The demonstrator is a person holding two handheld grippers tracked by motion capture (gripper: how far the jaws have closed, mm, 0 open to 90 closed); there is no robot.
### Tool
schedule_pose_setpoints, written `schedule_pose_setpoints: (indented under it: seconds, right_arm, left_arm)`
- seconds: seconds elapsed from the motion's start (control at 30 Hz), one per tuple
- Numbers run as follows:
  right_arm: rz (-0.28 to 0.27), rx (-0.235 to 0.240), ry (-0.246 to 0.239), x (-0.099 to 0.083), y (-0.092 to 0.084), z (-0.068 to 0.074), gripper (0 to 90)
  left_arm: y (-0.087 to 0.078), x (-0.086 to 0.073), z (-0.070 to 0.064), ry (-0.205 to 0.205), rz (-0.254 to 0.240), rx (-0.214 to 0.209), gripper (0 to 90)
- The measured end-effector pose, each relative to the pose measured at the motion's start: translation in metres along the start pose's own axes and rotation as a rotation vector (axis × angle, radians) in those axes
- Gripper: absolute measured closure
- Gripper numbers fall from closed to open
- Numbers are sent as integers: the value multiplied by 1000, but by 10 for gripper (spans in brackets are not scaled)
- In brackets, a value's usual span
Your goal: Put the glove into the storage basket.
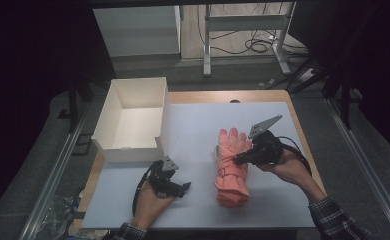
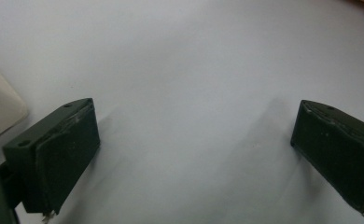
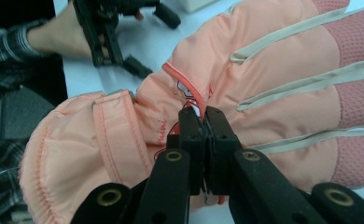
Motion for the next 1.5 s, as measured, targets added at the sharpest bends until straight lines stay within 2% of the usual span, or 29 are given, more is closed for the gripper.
schedule_pose_setpoints:
  seconds: [0.07, 0.3, 0.43, 0.53, 0.67, 0.77, 0.93, 1.1, 1.33, 1.5]
  right_arm:
    - [21, 6, -10, -5, 6, -2, 868]
    - [114, -22, -50, -18, 30, -14, 866]
    - [136, -61, -47, -25, 39, -21, 864]
    - [136, -72, -38, -30, 42, -23, 857]
    - [107, -76, -15, -34, 41, -23, 819]
    - [80, -92, -6, -35, 39, -22, 751]
    - [-10, -90, 19, -31, 28, -20, 656]
    - [-77, -119, 40, -30, 15, -21, 605]
    - [-106, -187, 62, -41, 1, -23, 541]
    - [-93, -214, 61, -55, 0, -21, 500]
  left_arm:
    - [0, 0, 0, 2, -2, 2, 11]
    - [0, 0, 0, 2, -3, 2, 11]
    - [0, 0, 0, 2, -3, 2, 11]
    - [0, 0, 0, 3, -3, 2, 11]
    - [0, 0, 0, 3, -3, 1, 11]
    - [0, 0, 0, 3, -3, 2, 11]
    - [0, 0, 0, 3, -3, 2, 11]
    - [0, 0, 0, 3, -3, 2, 11]
    - [0, 0, 0, 3, -2, 3, 11]
    - [0, 0, 0, 0, -2, 2, 11]
Point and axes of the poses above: each handheld gripper's, and its own axes: y roughly forward along the jaws, x roughly out of its top, z roughly to its left, the point moved 8 cm from there along y, roughly forward along the jaws, and after that the axes turned 8 degrees about x, right-handed, at the moved point
